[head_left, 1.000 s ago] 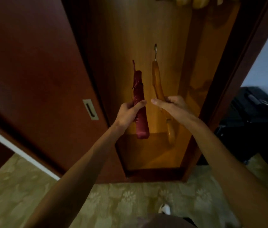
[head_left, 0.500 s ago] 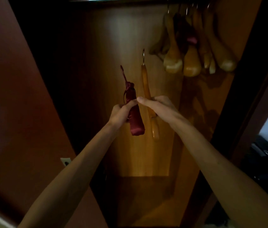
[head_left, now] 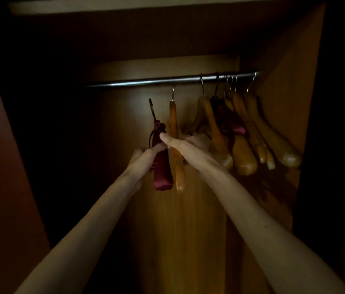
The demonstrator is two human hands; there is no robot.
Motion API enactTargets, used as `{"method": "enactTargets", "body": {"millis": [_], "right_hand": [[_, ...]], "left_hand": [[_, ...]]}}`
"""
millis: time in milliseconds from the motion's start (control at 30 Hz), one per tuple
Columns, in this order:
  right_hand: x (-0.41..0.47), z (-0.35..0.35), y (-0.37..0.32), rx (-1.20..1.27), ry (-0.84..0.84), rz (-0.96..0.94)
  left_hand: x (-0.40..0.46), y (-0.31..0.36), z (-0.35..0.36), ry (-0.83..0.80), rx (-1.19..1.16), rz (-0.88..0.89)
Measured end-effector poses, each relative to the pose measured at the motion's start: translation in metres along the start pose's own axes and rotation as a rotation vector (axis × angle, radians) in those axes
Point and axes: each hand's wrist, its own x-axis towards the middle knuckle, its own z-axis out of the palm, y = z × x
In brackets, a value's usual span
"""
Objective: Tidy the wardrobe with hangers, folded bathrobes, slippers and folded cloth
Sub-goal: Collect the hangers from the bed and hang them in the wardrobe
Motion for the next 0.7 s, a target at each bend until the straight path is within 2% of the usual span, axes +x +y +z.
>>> {"method": "enactTargets", "body": {"millis": [300,500,700], "right_hand": [[0.052,-0.022,-0.024,-0.047,0.074,-0.038],[0.072,-0.031,-0.029,-0.061,0.059,-0.074],[0.082,-0.036,-0.020,0.025,0.056,-0.029]], "left_hand": [[0.052,0.060,-0.004,-0.028,0.068,0.145],[0.090,0.082,-0.001,-0.056,0.094,0.178],[0.110,0.089,0.011,-0.096,0.100,0.182]]}}
